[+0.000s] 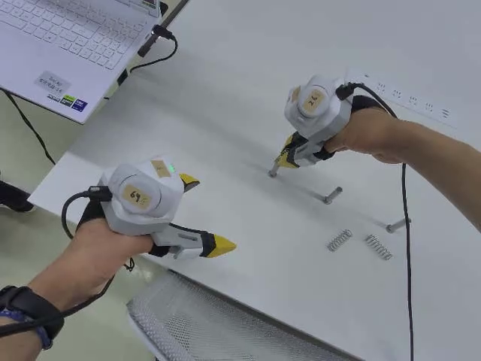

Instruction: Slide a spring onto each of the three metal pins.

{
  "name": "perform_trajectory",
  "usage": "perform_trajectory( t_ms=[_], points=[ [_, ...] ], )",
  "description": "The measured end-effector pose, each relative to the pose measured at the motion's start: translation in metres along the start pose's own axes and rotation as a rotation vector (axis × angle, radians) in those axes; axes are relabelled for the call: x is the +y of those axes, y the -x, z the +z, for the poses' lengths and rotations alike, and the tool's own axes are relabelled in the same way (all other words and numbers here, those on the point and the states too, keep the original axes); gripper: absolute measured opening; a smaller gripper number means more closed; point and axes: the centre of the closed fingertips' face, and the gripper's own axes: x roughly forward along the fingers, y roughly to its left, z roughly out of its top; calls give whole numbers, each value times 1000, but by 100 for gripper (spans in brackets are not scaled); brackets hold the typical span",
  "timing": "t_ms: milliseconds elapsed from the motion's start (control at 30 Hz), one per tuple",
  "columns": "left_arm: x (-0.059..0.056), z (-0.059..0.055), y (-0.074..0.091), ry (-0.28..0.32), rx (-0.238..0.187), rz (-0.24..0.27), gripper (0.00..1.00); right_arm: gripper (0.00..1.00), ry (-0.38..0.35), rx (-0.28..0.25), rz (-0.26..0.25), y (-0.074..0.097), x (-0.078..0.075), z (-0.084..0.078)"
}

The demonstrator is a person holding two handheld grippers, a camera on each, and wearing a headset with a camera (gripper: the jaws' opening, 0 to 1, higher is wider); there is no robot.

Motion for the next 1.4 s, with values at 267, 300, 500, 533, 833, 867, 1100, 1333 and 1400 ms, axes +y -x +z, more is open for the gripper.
perform_trajectory(
  t_ms=[267, 300, 500, 533, 833, 867, 1100, 1333, 1400],
  points=[
    [1, 1, -1, 4, -3, 0, 73, 9, 4, 8, 2, -6, -1, 0],
    [1, 1, -1, 4, -3, 0, 73, 9, 9, 11, 4, -7, -1, 0],
    [3, 2, -2, 4, -4, 1, 73, 9, 27, 32, 9, -13, 0, -4],
    [4, 2, -2, 5, -5, 2, 73, 9, 31, 34, 8, -14, -1, -4],
    [6, -1, -1, 14, -2, 9, 73, 9, 43, 52, 17, -23, -1, -6],
    [6, -1, -1, 17, -2, 10, 73, 9, 46, 54, 19, -24, -1, -6],
    [5, -3, 0, 23, 0, 14, 72, 9, 55, 73, 28, -32, -1, -10],
    [7, -5, 0, 30, 1, 21, 72, 9, 62, 90, 36, -39, 0, -13],
    [7, -5, 0, 31, 1, 22, 72, 9, 61, 93, 37, -40, 0, -13]
  ],
)
